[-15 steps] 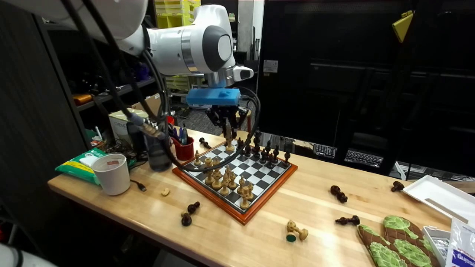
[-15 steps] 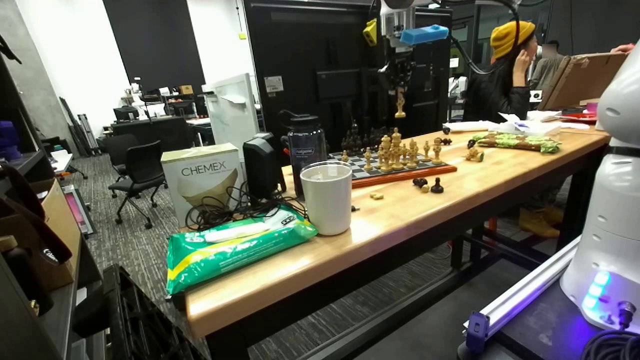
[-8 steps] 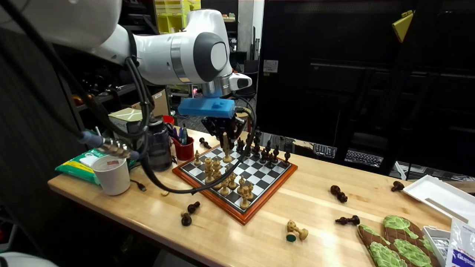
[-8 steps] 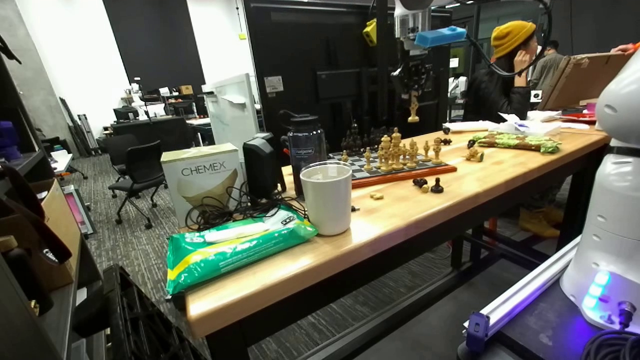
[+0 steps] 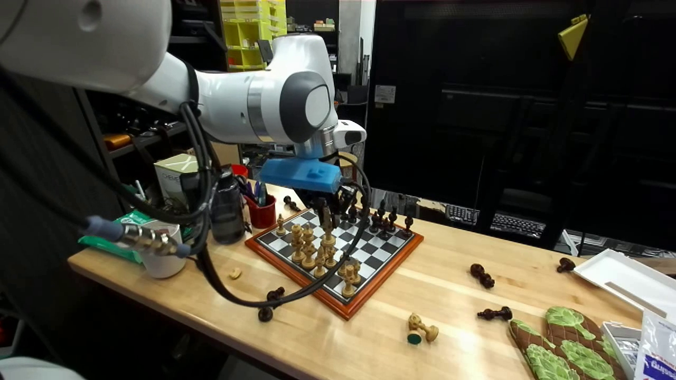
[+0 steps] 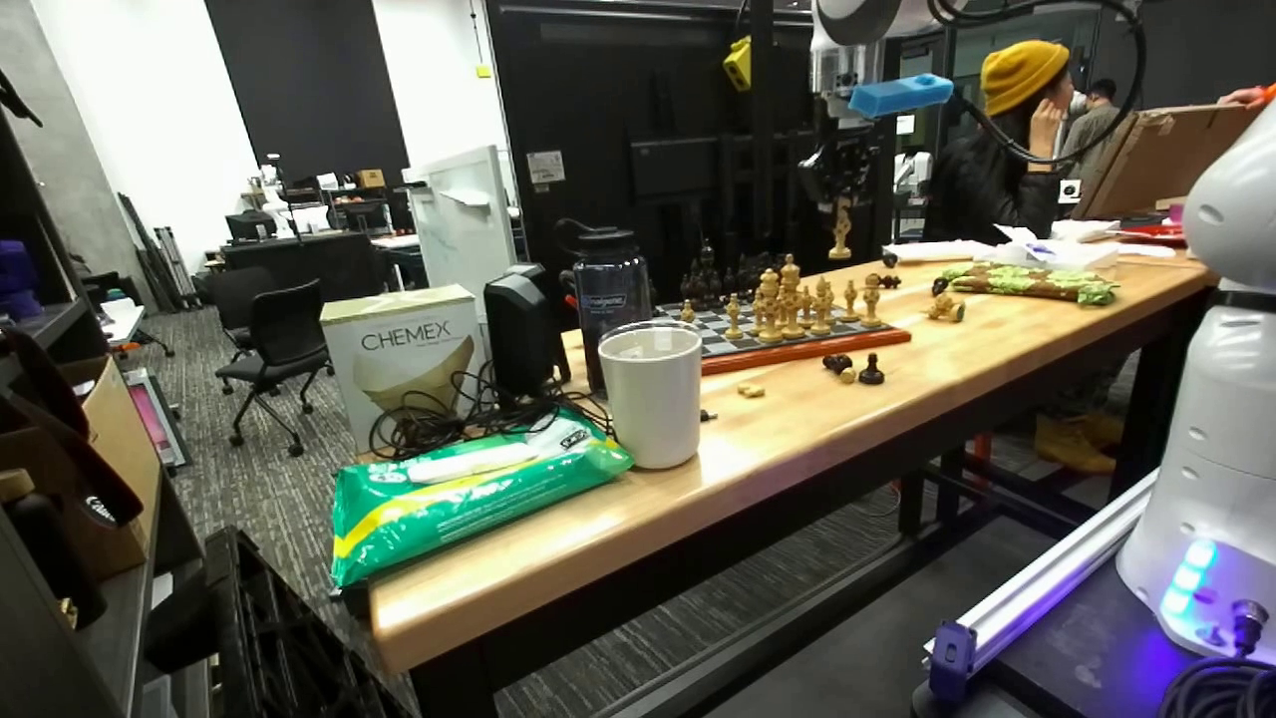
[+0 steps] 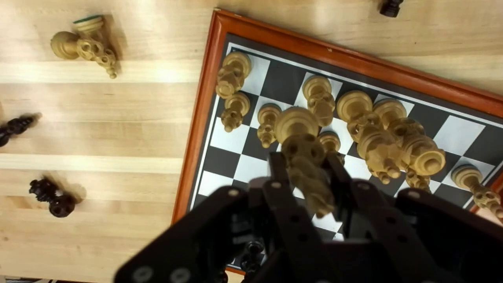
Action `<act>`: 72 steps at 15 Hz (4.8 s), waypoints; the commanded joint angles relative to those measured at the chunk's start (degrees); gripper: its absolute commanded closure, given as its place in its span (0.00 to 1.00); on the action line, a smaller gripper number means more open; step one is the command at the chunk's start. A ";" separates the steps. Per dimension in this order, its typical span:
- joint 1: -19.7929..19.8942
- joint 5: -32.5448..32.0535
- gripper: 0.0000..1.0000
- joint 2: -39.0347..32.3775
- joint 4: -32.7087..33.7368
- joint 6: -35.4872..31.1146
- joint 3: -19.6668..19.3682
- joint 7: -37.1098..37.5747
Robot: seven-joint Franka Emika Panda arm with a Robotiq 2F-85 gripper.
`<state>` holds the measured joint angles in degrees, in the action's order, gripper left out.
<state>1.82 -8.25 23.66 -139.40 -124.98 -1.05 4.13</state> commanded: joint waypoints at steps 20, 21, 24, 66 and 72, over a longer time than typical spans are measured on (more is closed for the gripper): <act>0.29 2.56 0.93 -0.57 -6.37 -7.37 -2.00 -2.47; 0.31 2.53 0.93 -0.94 -6.25 -7.65 -2.07 -2.70; 0.34 2.31 0.93 -1.97 -6.04 -8.66 -2.15 -3.57; 0.82 1.96 0.93 -9.97 -4.53 -12.61 -2.45 -4.41; 0.95 2.27 0.93 -10.97 -4.63 -12.90 -2.63 -4.56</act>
<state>2.40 -7.20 13.26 -144.44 -137.34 -3.65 0.98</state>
